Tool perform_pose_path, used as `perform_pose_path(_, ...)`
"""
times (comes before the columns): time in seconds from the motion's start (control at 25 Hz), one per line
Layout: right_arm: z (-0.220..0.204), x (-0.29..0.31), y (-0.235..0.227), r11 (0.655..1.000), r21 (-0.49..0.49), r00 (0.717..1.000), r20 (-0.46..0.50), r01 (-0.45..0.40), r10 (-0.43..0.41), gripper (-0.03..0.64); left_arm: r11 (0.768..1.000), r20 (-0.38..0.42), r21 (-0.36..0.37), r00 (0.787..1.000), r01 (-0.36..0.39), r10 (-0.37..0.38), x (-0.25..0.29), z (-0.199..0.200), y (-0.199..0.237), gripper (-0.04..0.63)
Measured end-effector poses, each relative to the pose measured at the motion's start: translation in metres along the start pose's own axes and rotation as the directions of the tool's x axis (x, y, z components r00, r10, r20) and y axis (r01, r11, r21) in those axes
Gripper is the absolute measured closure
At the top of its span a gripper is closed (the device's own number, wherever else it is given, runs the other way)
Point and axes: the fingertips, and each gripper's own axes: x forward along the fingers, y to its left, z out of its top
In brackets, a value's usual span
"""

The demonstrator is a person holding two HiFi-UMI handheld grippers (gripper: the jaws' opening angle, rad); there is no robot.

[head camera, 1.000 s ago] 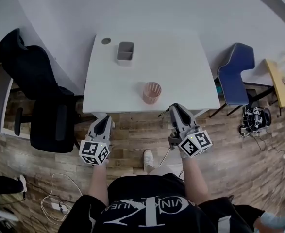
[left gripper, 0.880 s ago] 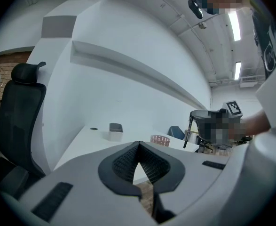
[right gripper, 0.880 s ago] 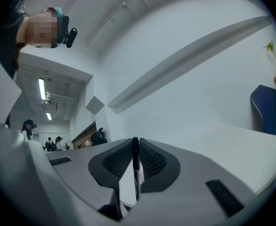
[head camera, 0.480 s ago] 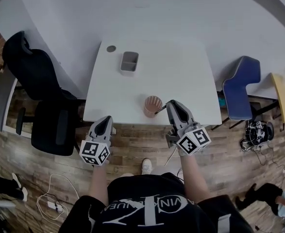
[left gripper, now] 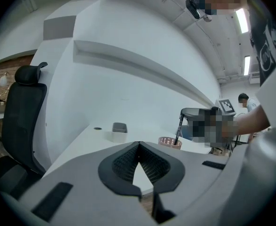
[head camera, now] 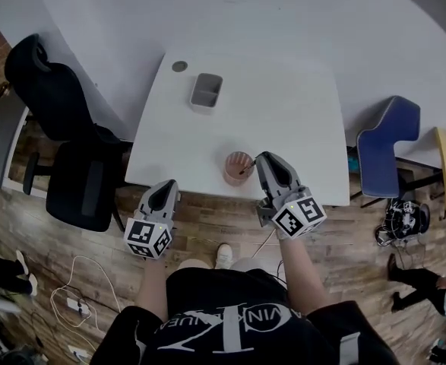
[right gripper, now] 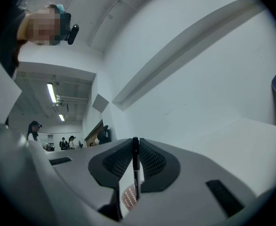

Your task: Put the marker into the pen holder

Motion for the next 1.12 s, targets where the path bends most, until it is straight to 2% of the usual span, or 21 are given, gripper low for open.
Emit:
perform_pose_path(0.16, -0.018, 0.002, -0.006, 1.0, 0.018, 0.999, -0.041, 0.004, -0.004, 0.561, 1.0, -0.041, -0.008, 0.999, 0.01, -0.01, 0.003, -0.012, -0.004, 0.581)
perform_pose_path(0.52, -0.053, 0.004, -0.018, 0.999, 0.033, 0.992, -0.121, 0.043, -0.039, 0.561, 0.999, -0.065, -0.025, 0.997, 0.041, -0.042, 0.022, -0.018, 0.002, 0.581)
perform_pose_path(0.84, -0.07, 0.012, -0.024, 0.995, 0.05, 0.986, -0.147, 0.084, -0.076, 0.561, 0.996, -0.085, -0.042, 0.993, 0.073, -0.077, 0.035, -0.023, 0.01, 0.581)
perform_pose_path(1.12, -0.084, 0.014, -0.021, 0.995, 0.05, 0.981, -0.179, 0.088, -0.078, 0.561, 0.995, -0.092, -0.052, 0.992, 0.085, -0.09, 0.041, -0.027, 0.012, 0.581)
